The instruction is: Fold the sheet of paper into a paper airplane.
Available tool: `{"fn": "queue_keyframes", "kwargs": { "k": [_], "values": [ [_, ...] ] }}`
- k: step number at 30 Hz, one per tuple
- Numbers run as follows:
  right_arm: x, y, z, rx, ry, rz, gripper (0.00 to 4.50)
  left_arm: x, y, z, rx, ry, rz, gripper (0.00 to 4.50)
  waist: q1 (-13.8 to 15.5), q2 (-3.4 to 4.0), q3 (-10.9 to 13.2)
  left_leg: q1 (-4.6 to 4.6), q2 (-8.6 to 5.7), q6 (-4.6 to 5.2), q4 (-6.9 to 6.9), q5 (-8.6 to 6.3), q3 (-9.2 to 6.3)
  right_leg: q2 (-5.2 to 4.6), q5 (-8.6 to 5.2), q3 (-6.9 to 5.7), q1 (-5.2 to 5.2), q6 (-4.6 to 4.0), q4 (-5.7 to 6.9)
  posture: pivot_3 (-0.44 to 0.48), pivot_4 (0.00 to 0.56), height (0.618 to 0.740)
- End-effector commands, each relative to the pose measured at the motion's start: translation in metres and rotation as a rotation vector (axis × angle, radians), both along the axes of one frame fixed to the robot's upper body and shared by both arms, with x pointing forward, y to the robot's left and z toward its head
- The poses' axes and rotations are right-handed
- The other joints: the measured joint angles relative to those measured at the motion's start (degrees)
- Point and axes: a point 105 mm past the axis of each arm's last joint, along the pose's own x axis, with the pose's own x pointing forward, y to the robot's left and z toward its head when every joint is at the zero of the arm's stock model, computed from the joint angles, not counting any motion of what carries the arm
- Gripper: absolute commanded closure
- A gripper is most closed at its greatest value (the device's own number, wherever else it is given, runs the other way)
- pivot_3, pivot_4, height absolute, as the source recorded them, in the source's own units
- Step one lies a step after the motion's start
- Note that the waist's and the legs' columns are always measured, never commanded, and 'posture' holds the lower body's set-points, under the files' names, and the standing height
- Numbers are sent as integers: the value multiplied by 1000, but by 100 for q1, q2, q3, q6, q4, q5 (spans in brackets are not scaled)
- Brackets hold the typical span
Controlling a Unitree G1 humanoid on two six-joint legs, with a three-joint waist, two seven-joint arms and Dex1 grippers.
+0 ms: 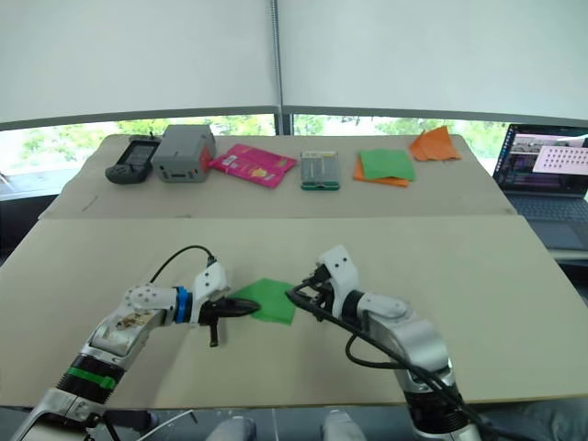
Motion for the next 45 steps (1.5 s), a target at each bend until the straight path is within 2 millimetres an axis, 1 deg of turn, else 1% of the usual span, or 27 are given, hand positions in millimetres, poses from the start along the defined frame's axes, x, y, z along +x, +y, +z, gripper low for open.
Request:
{"fn": "queue_keyframes", "kwargs": {
  "k": [1,4,8,13,17,20,22,26,29,31,32,33,35,39,42,45],
  "values": [
    [1,-1,-2,41,53,-12,1906,-5,-1,1,1,2,-11,4500,0,1,1,-1,0,0,0,0,0,0,0,0,0,0,0,0,150,740],
    [-2,2,-6,56,87,1,1906,-7,0,3,-3,-2,-2,4500,-2,1,1,-1,0,0,0,0,0,0,0,0,-1,0,-1,0,150,740],
    [5,1,-12,73,118,-22,1906,-10,8,2,14,3,9,4500,-11,2,2,0,0,0,0,0,0,0,0,0,-2,0,-1,0,150,740],
    [8,4,-18,75,137,-20,1906,-13,18,-1,37,13,30,4500,-14,4,2,1,1,0,-2,0,0,1,0,0,-5,-1,-2,0,150,740],
    [7,7,-17,105,149,-13,1906,-12,18,-3,42,12,37,4500,-15,5,0,2,1,0,-2,0,0,1,-1,0,-4,-1,-1,0,150,740],
    [7,8,-17,108,153,-13,1906,-14,15,-1,34,10,23,4500,-15,6,0,2,2,0,-2,0,0,0,-1,0,-5,-2,-2,0,150,740],
    [6,8,-18,102,152,-13,1906,-17,12,4,14,16,6,4500,-15,6,0,2,2,0,-2,0,0,0,-1,0,-6,-2,-2,0,150,740],
    [6,9,-17,99,139,-9,1906,-19,14,27,-68,35,-4,4500,-18,3,3,-1,2,0,-4,0,0,0,-1,0,-9,-2,-2,0,150,740],
    [6,11,-18,97,135,-7,1906,-20,17,46,-171,100,1,4500,-22,5,8,-2,3,0,-5,0,0,0,-1,0,-11,-2,-3,0,150,740],
    [5,10,-19,90,131,-8,1906,-15,20,55,-211,114,28,4500,-17,5,8,-2,3,-1,-5,0,0,0,-2,0,-11,-3,-4,0,150,740],
    [5,11,-19,91,131,-9,1906,-9,23,56,-210,106,57,4500,-12,4,9,-2,3,-1,-5,0,0,0,-2,0,-11,-3,-4,0,150,740],
    [5,11,-19,92,130,-9,1906,-4,25,56,-207,101,77,4500,-11,4,9,-2,3,-1,-5,-1,0,0,-2,-1,-11,-3,-6,0,150,740],
    [5,11,-19,91,128,-10,1906,0,24,50,-177,93,91,4500,-17,4,9,-2,2,-1,-5,-1,0,0,-2,-1,-10,-3,-9,0,150,740],
    [4,10,-20,87,125,-11,1906,7,15,35,-139,71,100,4500,-15,7,6,-1,2,-1,-5,0,1,0,-1,0,-9,-2,-10,0,150,740],
    [2,10,-21,84,124,-11,1906,7,8,30,-132,68,88,4500,-14,4,7,-3,2,0,-5,0,0,1,-1,0,-10,-1,-8,0,150,740],
    [1,10,-20,86,123,-15,1906,7,10,19,-80,60,84,4500,-12,5,6,-3,2,-1,-5,0,1,0,-1,0,-9,-2,-9,0,150,740]
  ]
}}
